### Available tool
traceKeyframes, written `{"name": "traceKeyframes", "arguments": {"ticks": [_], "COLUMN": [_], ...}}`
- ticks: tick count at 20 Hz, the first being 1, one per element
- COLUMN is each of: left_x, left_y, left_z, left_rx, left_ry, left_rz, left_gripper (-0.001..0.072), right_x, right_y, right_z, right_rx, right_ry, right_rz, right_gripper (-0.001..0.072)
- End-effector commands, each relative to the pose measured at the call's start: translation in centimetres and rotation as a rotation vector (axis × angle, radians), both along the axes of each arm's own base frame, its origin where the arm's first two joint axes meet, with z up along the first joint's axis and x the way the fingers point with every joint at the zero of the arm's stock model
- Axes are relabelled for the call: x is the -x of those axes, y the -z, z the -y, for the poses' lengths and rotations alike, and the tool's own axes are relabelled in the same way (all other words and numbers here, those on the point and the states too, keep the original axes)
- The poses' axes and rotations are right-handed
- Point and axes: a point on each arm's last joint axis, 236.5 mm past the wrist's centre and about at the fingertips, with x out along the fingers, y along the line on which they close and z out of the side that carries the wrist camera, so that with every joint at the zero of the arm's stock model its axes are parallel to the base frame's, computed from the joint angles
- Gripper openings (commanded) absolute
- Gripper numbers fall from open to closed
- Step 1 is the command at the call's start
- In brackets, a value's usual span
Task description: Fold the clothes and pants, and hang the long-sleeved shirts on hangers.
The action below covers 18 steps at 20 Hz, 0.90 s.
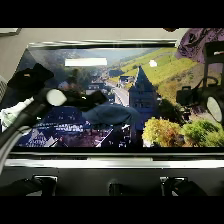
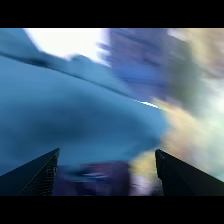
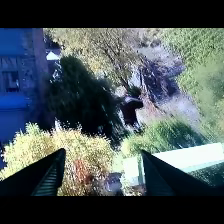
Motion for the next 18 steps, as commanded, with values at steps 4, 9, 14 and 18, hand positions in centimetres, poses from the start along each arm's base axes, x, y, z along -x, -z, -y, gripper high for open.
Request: {"name": "traceKeyframes", "arguments": {"ticks": [4, 9, 14, 18], "left_x": [-0.1, -2.3, -4.9, -6.0], "left_y": [3.4, 9.2, 12.9, 15.0], "left_z": [-18.0, -20.1, -16.7, -14.3], "left_rx": [-0.207, 0.043, 0.203, 0.243], "left_ry": [-0.182, -0.312, -0.275, -0.243], "left_rz": [-0.096, -0.105, -0.121, -0.154], "left_gripper": [0.0720, 0.0720, 0.0720, 0.0720], "right_x": [0.2, 1.2, 1.0, 0.1], "right_y": [9.6, 12.6, 12.8, 12.7], "right_z": [0.2, -0.9, -2.9, -4.6], "right_rx": [-0.649, -1.091, -1.071, -1.050], "right_ry": [0.180, 0.171, 0.092, 0.045], "right_rz": [-0.255, -0.302, -0.318, -0.302], "right_gripper": [0.0589, 0.0549, 0.0550, 0.0549]}}
